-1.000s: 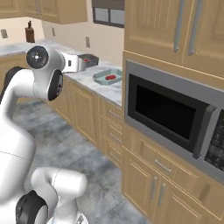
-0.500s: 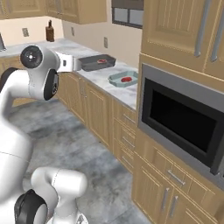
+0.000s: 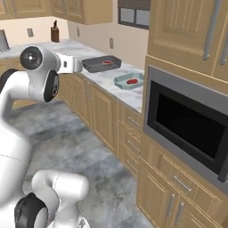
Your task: Place one tomato and one steak in each tupperware on the nearby counter, to pack two identical lunches.
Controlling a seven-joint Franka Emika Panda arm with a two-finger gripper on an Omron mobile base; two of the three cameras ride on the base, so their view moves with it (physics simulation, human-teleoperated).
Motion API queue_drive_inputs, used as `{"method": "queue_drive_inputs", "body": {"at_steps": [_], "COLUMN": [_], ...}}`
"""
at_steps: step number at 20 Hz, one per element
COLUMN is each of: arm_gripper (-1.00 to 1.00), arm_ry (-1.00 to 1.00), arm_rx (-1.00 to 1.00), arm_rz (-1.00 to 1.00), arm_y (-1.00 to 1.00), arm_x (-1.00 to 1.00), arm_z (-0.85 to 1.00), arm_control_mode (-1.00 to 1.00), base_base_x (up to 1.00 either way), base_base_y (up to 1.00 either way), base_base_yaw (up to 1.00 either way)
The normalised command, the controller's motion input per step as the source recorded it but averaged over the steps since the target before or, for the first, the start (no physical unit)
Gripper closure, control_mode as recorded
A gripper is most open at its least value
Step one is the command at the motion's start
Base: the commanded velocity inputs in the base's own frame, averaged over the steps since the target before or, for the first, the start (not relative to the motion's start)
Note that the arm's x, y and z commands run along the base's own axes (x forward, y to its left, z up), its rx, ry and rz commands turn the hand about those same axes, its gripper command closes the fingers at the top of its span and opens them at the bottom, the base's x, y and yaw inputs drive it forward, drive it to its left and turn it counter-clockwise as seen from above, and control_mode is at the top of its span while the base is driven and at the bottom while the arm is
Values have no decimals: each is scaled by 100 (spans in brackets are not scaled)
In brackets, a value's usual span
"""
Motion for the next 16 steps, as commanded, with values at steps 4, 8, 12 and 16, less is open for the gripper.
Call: {"method": "queue_drive_inputs", "body": {"at_steps": [4,8,12,16], "arm_gripper": [100,100,100,100], "arm_ry": [0,0,0,0], "arm_rx": [0,0,0,0], "arm_rz": [0,0,0,0], "arm_y": [0,0,0,0], "arm_x": [0,0,0,0], "arm_z": [0,0,0,0], "arm_control_mode": [100,100,100,100], "base_base_x": [100,100,100,100], "base_base_y": [52,35,15,0], "base_base_yaw": [33,42,37,17]}}
